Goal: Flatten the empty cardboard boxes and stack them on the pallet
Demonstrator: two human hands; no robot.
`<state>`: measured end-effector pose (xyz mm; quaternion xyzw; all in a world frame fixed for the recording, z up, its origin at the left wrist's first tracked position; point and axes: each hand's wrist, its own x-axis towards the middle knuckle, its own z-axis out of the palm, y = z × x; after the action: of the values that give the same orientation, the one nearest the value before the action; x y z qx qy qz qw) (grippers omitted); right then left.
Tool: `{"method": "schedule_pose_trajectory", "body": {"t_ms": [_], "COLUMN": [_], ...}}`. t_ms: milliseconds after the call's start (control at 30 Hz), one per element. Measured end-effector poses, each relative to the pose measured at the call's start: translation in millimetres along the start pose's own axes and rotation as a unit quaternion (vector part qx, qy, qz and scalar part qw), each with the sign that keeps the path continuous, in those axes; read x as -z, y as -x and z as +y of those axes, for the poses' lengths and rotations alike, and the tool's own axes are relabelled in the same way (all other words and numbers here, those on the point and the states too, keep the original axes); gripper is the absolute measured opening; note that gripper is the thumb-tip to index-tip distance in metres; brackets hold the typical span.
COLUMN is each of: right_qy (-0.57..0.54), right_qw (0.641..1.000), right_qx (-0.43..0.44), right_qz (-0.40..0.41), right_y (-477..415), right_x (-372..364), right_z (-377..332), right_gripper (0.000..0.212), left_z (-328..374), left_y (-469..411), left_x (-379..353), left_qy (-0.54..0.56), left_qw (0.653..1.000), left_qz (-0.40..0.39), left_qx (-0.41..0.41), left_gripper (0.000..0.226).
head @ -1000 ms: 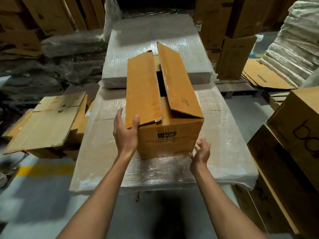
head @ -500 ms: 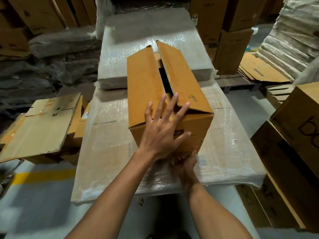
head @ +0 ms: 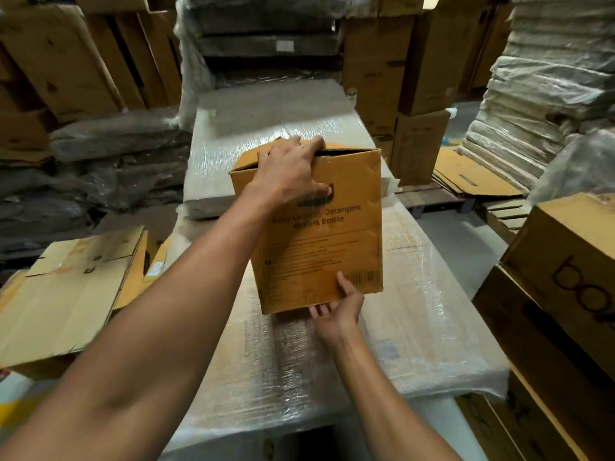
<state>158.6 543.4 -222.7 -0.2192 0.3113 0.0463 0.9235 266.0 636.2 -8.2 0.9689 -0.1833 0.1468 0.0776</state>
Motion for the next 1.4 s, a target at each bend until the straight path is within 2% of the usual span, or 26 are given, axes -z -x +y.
{"method": "schedule_pose_trajectory", "body": {"t_ms": [200,333,433,500,533,600,700,767,900,967,1000,1067,1100,1200,1300,1400], "right_qy": [-0.007,-0.027,-0.046,0.012,0.069,0.214,0.416,0.524,0.702,0.765,0.786,0.805,0.810,0.811,0.800,0.794], "right_qw": [0.998,0.994,0.991,0.975,0.957,0.899,0.768,0.668,0.415,0.317,0.285,0.250,0.243,0.220,0.201,0.179], "right_qx": [-0.011,0.041,0.123,0.223,0.279,0.377,0.482,0.527,0.578,0.557,0.543,0.525,0.517,0.518,0.541,0.557], "right_qz": [-0.068,-0.100,-0.022,0.014,0.026,0.061,0.071,0.036,-0.024,-0.060,-0.080,-0.116,-0.130,-0.157,-0.165,-0.164], "right_y": [9,30,41,44,47,57,75,87,109,112,112,104,100,88,82,81], "right_x": [-8,-17,-28,-35,-40,-52,-76,-96,-140,-153,-156,-153,-149,-134,-121,-106], "right_z": [-2,-15,-35,-57,-70,-101,-147,-169,-177,-166,-158,-145,-140,-130,-125,-126], "right_gripper": [0.069,0.068,0.074,0.086,0.089,0.089,0.083,0.085,0.086,0.085,0.083,0.078,0.075,0.076,0.075,0.074], "left_z": [-2,0,2,0,-2,-2,6,14,54,77,86,98,100,106,106,104], "left_y": [2,10,21,33,40,60,96,117,147,160,165,174,178,191,196,200], "left_x": [-3,7,18,20,18,11,-23,-56,-114,-135,-146,-167,-176,-195,-211,-220], "left_qy": [-0.023,-0.009,0.070,0.164,0.223,0.355,0.539,0.645,0.793,0.828,0.839,0.833,0.822,0.799,0.823,0.821], "left_qw": [1.000,1.000,0.995,0.978,0.958,0.895,0.766,0.654,0.429,0.358,0.335,0.314,0.318,0.367,0.372,0.408], "left_qz": [0.004,0.026,0.064,0.106,0.133,0.181,0.205,0.212,0.200,0.168,0.155,0.141,0.134,0.104,0.068,-0.013], "left_qx": [-0.020,-0.009,0.023,0.081,0.122,0.198,0.284,0.333,0.384,0.399,0.399,0.433,0.453,0.465,0.425,0.399], "left_gripper": [0.071,0.070,0.067,0.068,0.070,0.074,0.070,0.072,0.070,0.066,0.063,0.058,0.053,0.038,0.048,0.043]}}
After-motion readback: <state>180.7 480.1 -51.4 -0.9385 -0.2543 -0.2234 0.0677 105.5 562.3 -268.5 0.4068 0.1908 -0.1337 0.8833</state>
